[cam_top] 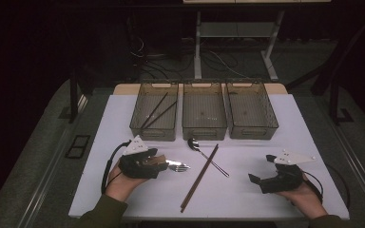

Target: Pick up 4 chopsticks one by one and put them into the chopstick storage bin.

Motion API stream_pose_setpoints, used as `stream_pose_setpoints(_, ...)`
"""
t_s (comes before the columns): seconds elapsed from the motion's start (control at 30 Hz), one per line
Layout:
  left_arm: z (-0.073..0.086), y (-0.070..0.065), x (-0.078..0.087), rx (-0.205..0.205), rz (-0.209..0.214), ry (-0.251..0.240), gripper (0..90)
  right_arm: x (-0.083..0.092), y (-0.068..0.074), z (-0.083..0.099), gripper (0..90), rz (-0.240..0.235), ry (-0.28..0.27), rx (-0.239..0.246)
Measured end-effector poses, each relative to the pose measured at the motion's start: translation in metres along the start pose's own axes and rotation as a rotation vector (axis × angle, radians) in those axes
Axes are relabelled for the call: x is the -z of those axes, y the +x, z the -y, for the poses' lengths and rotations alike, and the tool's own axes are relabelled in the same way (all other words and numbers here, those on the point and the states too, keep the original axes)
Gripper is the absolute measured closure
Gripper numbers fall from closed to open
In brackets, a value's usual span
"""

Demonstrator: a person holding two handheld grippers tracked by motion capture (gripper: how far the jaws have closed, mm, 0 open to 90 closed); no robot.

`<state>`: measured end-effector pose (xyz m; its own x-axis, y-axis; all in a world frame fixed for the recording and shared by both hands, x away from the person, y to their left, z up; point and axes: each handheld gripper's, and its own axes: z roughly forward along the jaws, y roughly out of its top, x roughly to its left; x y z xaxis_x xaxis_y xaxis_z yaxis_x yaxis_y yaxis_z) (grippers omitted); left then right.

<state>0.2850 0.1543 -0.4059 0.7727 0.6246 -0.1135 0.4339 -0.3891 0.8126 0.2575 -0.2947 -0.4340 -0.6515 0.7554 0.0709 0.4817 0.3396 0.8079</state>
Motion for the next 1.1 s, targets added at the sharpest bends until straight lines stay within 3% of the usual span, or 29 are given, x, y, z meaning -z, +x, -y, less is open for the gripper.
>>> stream_pose_setpoints(0.27, 0.005, -0.013, -0.003, -0.005, 0.07, 0.004, 55.8, 0.0, 0.0, 0.0, 1.0, 0.0, -0.003, 0.002)
stream_pose_setpoints(0.7, 0.005, -0.032, -0.021, -0.057, 0.205, 0.083, 88.8, -0.001, 0.0, 0.0, 0.9, 0.002, 0.003, 0.006)
stream_pose_setpoints(1.1, 0.001, -0.06, -0.047, -0.122, 0.293, 0.151, 89.2, -0.001, 0.001, 0.0, 0.9, 0.003, 0.003, 0.006)
